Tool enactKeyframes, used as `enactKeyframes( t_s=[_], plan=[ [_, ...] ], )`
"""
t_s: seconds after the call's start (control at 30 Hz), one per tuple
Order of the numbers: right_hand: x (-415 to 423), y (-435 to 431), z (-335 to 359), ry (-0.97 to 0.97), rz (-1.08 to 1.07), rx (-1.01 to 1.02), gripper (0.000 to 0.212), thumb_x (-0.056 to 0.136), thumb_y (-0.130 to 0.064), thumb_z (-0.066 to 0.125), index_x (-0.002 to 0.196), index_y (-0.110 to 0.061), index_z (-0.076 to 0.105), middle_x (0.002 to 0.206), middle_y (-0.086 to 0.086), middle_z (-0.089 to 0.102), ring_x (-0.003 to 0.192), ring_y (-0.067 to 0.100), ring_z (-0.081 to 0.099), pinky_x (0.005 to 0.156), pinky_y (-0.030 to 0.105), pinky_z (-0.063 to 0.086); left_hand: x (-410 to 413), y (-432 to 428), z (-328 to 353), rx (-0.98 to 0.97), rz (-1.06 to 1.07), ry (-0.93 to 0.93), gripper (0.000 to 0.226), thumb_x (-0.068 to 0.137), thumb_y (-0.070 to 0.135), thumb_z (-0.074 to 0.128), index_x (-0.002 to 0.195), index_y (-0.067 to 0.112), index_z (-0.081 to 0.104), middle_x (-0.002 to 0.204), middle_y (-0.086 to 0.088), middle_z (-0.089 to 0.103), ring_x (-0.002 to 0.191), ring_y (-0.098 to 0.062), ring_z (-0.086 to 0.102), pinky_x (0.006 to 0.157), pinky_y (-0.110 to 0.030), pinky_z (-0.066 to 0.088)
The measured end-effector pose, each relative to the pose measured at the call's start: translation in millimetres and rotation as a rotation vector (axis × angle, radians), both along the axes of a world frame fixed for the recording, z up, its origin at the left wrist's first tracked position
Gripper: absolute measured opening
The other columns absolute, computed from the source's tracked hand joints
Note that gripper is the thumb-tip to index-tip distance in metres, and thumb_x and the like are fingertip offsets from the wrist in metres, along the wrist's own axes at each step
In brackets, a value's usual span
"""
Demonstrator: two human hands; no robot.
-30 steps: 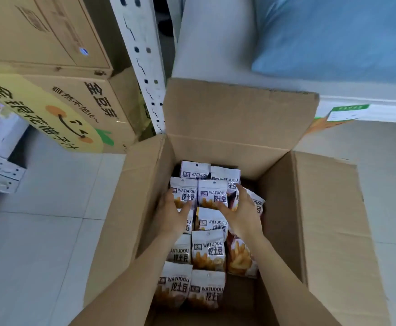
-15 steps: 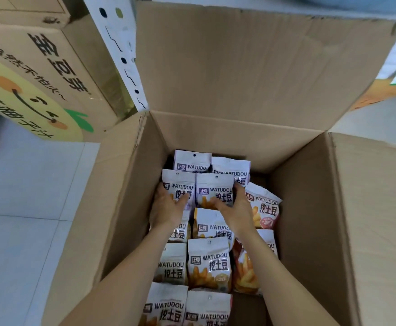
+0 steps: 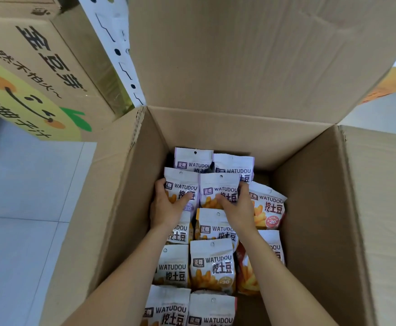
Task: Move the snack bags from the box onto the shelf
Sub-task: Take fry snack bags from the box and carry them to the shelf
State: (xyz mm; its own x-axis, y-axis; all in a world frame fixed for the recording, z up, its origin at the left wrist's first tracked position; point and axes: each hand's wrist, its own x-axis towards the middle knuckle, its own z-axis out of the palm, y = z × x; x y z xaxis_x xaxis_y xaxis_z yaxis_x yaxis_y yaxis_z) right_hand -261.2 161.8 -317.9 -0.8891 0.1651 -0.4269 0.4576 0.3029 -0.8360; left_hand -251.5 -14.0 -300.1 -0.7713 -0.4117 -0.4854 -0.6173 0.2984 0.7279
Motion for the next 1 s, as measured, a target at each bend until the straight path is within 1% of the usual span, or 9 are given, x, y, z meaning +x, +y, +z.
enactKeyframes(
  t_s=[0.17,0.3,0.4,0.6,0.67,0.73,0.87,0.93,1.0],
  plan=[
    [2,3,19,0.036,-0.012,-0.006,0.04,0.086,-0.015,0.072,0.116,-0.022,0.048,0.096,-0.021,0.061,0.082,-0.013,0.057,0.067,0.002,0.043,4,4,16,0.029,0.029,0.078,0.064,0.078,0.023,0.081,0.13,0.024,0.043,0.108,0.007,0.066,0.097,-0.012,0.062,0.081,-0.024,0.045],
    [-1,3,46,0.079,-0.024,-0.023,0.036,0.087,-0.02,0.071,0.112,-0.026,0.046,0.098,-0.014,0.066,0.082,0.001,0.064,0.071,0.022,0.051,0,8,42,0.036,0.051,0.15,0.064,0.079,0.022,0.08,0.13,0.021,0.043,0.107,0.007,0.063,0.099,-0.013,0.061,0.082,-0.025,0.047],
    [-5,6,73,0.123,-0.05,-0.05,0.033,0.088,-0.02,0.07,0.111,-0.023,0.046,0.091,-0.014,0.066,0.072,-0.003,0.064,0.062,0.017,0.05,-6,12,67,0.034,0.057,0.201,0.064,0.078,0.023,0.081,0.13,0.023,0.043,0.111,0.005,0.064,0.098,-0.011,0.061,0.089,-0.035,0.053],
    [-4,19,140,0.169,-0.07,-0.069,0.027,0.09,-0.016,0.068,0.11,-0.016,0.05,0.091,-0.013,0.066,0.07,-0.01,0.062,0.059,0.008,0.045,-1,13,125,-0.011,-0.004,0.219,0.061,0.064,0.049,0.079,0.111,0.048,0.041,0.113,0.01,0.066,0.111,-0.015,0.058,0.095,-0.046,0.05],
    [0,24,165,0.163,-0.059,-0.051,0.027,0.089,-0.021,0.069,0.109,-0.021,0.051,0.092,-0.013,0.068,0.071,-0.008,0.063,0.063,0.012,0.048,5,12,150,-0.016,-0.036,0.205,0.063,0.059,0.056,0.076,0.109,0.055,0.038,0.114,0.012,0.065,0.112,-0.014,0.058,0.096,-0.044,0.049],
    [7,27,191,0.142,-0.046,-0.034,0.028,0.088,-0.028,0.07,0.109,-0.024,0.053,0.089,-0.013,0.07,0.072,-0.002,0.064,0.071,0.026,0.053,13,10,178,0.025,-0.057,0.2,0.067,0.064,0.044,0.083,0.116,0.051,0.04,0.109,0.016,0.065,0.105,-0.001,0.06,0.094,-0.033,0.05],
    [22,30,250,0.107,0.005,-0.036,0.045,0.077,-0.03,0.08,0.114,-0.027,0.054,0.094,-0.016,0.071,0.084,0.002,0.067,0.08,0.035,0.055,36,4,244,0.113,-0.099,0.215,0.064,0.077,0.022,0.082,0.124,0.035,0.041,0.1,0.026,0.062,0.084,0.023,0.057,0.071,-0.005,0.045],
    [28,32,283,0.085,0.059,-0.024,0.062,0.064,-0.031,0.086,0.115,-0.032,0.052,0.1,-0.015,0.071,0.093,0.005,0.068,0.083,0.039,0.056,47,-1,276,0.138,-0.114,0.223,0.065,0.075,0.025,0.084,0.125,0.034,0.042,0.098,0.025,0.066,0.085,0.019,0.06,0.074,-0.008,0.049],
    [35,33,318,0.079,0.092,-0.03,0.07,0.058,-0.028,0.088,0.118,-0.034,0.052,0.102,-0.015,0.071,0.094,0.007,0.068,0.083,0.041,0.057,59,-7,312,0.169,-0.131,0.202,0.071,0.071,0.037,0.085,0.128,0.037,0.043,0.102,0.02,0.07,0.093,0.007,0.066,0.085,-0.027,0.056]
  ],
)
